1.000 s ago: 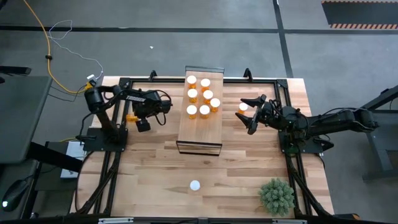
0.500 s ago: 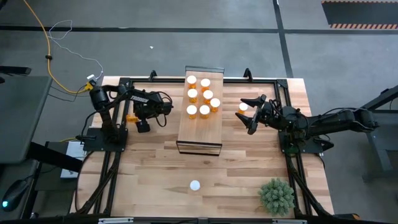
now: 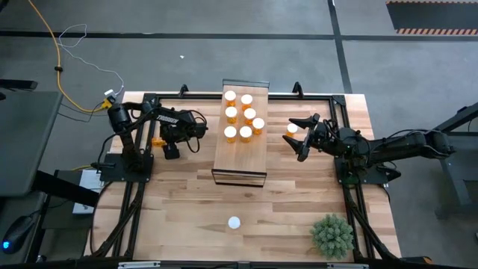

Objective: Pick and place medicine bottles onto shelf by color
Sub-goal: Put the orange pill bottle on the shelf

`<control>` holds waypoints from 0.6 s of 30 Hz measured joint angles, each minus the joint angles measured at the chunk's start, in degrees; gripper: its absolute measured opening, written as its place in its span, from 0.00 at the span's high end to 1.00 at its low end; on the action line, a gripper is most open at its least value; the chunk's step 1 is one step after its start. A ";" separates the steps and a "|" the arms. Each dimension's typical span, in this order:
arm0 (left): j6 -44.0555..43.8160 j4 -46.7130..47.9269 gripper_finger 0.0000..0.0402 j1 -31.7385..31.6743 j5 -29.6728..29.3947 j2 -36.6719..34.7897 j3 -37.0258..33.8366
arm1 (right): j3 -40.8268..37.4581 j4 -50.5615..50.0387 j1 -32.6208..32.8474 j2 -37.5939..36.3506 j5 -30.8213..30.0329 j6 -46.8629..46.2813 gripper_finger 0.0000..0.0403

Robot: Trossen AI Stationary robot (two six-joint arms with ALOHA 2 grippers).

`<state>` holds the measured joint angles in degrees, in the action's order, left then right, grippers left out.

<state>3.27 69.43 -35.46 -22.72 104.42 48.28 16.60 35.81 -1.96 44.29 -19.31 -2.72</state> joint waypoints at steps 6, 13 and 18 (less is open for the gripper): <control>0.00 0.02 0.53 0.00 0.00 -0.02 0.01 | 0.00 0.00 -0.01 0.00 -0.02 0.00 0.13; 0.00 1.25 0.54 0.00 0.02 -0.02 0.02 | 0.00 0.00 -0.01 0.00 -0.01 0.00 0.13; 0.00 3.64 0.54 0.00 -0.04 -0.40 0.02 | 0.00 0.00 -0.02 0.00 -0.02 0.00 0.13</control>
<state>3.27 73.07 -35.46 -22.76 104.03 48.29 16.60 35.81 -1.98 44.29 -19.33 -2.72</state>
